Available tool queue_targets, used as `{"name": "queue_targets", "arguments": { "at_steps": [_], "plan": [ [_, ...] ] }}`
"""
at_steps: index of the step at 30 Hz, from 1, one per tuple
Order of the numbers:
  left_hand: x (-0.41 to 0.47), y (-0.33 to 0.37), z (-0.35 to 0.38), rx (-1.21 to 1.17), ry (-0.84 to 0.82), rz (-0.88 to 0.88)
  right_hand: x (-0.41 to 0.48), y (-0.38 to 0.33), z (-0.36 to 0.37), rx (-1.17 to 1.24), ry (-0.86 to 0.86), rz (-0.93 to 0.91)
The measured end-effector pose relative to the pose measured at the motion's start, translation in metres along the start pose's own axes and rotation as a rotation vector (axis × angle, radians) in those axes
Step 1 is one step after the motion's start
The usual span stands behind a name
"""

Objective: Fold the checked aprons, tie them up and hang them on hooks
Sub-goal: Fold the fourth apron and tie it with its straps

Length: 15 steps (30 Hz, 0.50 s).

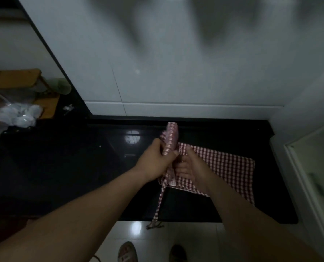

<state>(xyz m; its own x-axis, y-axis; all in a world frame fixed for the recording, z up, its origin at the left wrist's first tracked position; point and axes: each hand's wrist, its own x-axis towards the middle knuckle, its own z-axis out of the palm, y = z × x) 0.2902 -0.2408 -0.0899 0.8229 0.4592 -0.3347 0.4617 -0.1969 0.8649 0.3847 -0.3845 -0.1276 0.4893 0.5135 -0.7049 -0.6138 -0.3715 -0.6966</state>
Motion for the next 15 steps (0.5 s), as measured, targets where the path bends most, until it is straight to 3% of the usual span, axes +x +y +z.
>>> {"name": "queue_targets", "arguments": {
  "at_steps": [2, 4, 6, 8, 10, 13, 15],
  "plan": [
    [-0.004, 0.004, 0.014, -0.158, -0.139, -0.017, -0.013, -0.008, -0.013, 0.244, -0.175, 0.010],
    [-0.006, -0.005, 0.030, 0.042, -0.175, 0.119, -0.024, -0.012, -0.023, 0.357, -0.251, -0.015],
    [-0.004, -0.022, 0.041, 0.349, -0.066, 0.332, -0.028, -0.009, -0.032, 0.293, -0.209, -0.013],
    [-0.001, -0.032, 0.044, 0.342, 0.030, 0.371, -0.025, -0.002, -0.037, 0.168, -0.063, -0.004],
    [0.002, -0.031, 0.045, 0.143, 0.065, 0.162, -0.020, 0.006, -0.045, 0.165, 0.039, 0.017],
    [0.015, -0.025, 0.048, -0.242, -0.024, -0.244, -0.019, 0.012, -0.052, 0.290, 0.062, 0.051],
    [0.023, -0.025, 0.049, -0.349, -0.124, -0.326, -0.018, 0.014, -0.055, 0.330, 0.072, 0.066]
  ]
}}
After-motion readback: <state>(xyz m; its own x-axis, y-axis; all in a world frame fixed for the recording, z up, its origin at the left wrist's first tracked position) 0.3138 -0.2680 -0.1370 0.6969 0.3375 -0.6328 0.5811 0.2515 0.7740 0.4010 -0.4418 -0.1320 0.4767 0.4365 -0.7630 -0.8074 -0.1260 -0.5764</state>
